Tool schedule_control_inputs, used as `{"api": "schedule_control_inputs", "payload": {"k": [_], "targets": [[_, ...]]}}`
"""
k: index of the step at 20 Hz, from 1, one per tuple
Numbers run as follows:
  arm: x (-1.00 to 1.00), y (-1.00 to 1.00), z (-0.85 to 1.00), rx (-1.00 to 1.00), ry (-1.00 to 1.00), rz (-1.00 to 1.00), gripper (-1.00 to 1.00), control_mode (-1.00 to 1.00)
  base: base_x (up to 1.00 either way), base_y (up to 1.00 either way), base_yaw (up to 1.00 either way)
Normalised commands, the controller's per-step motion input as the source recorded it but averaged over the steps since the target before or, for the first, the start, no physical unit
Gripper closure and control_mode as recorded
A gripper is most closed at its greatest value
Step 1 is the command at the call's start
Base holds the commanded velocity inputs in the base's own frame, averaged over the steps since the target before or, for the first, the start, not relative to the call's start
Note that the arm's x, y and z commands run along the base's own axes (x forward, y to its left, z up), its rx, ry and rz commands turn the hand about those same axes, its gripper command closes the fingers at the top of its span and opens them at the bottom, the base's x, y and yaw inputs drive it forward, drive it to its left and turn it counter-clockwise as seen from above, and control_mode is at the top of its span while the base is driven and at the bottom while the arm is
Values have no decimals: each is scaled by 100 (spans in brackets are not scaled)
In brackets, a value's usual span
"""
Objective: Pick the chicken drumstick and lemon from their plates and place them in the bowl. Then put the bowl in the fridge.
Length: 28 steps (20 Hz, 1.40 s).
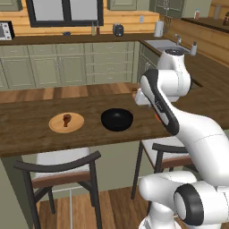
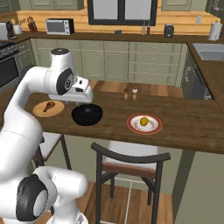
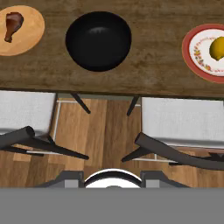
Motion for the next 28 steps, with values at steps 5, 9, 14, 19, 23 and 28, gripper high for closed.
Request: {"api": "schedule_control_inputs", "payload": {"k": [5, 9, 14, 19, 23, 28], "targets": [[-45, 0, -7, 0, 0, 0, -100, -100, 0, 0, 0], [-33, -23, -31, 0, 25, 0, -100, -100, 0, 0, 0], [15, -76, -28, 0, 11, 0, -100, -100, 0, 0, 0], [54, -82, -18, 2, 7, 0, -100, -100, 0, 0, 0], [65, -65, -23, 0, 10, 0, -100, -100, 0, 0, 0], [45, -56, -34, 0, 1, -5, -100, -100, 0, 0, 0]]}}
